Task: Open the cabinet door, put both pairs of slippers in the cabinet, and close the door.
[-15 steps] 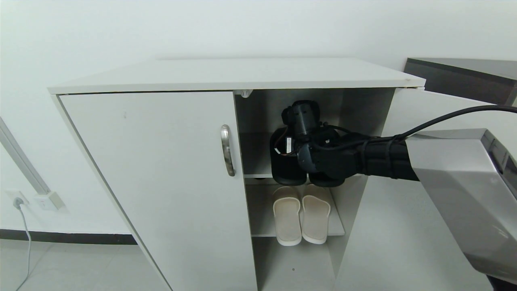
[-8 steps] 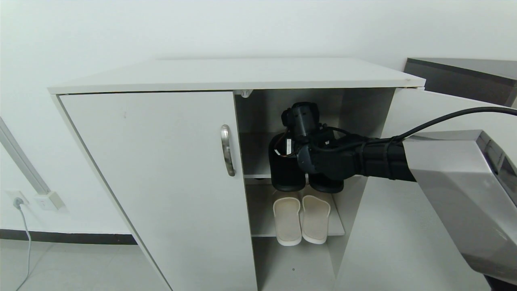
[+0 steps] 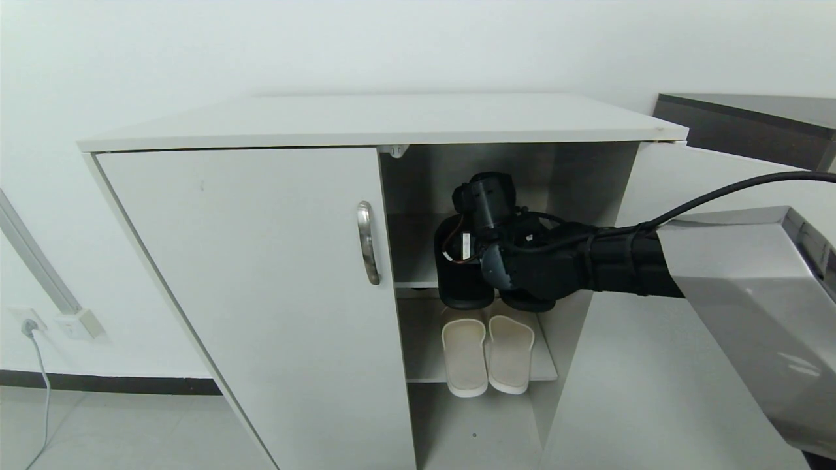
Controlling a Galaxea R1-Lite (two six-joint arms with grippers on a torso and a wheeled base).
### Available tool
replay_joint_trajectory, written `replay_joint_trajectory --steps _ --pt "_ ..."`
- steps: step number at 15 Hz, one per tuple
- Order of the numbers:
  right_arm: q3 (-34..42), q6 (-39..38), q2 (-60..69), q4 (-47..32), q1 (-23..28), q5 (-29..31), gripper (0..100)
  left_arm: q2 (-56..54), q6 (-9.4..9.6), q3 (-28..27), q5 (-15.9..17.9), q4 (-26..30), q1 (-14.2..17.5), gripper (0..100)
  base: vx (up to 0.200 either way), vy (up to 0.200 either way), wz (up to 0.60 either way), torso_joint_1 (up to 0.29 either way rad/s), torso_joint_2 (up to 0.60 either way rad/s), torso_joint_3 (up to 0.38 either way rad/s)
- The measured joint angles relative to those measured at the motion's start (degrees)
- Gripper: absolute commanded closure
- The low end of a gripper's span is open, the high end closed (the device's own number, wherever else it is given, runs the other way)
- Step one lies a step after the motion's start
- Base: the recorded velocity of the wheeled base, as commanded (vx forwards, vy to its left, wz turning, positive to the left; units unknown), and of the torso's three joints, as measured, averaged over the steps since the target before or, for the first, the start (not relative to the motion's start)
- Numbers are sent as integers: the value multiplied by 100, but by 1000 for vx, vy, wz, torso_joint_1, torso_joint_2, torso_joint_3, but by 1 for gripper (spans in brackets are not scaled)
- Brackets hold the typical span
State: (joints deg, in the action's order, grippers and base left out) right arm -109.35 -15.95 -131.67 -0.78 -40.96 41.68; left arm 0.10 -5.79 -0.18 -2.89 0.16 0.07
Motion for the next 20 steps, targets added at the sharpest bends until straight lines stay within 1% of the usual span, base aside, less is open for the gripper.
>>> replay_joint_trajectory --steps 4,7,15,18,19,20 --pt "447 -112 350 16 -88 0 0 0 0 0 0 2 0 100 0 0 0 0 0 0" --pt "1040 -143 733 204 -247 4 0 0 0 0 0 2 -2 100 0 0 0 0 0 0" --pt "3755 -124 2343 1367 -1093 2 0 0 0 0 2 2 0 100 0 0 0 0 0 0" --pt "4773 -94 2876 2243 -1309 -16 0 0 10 0 13 2 0 100 0 0 0 0 0 0" --pt "5007 -52 2971 2530 -1351 -18 100 0 10 0 16 2 0 100 0 0 0 0 0 0" --pt "5193 21 3032 2787 -1384 -18 100 0 10 0 18 2 0 100 0 0 0 0 0 0"
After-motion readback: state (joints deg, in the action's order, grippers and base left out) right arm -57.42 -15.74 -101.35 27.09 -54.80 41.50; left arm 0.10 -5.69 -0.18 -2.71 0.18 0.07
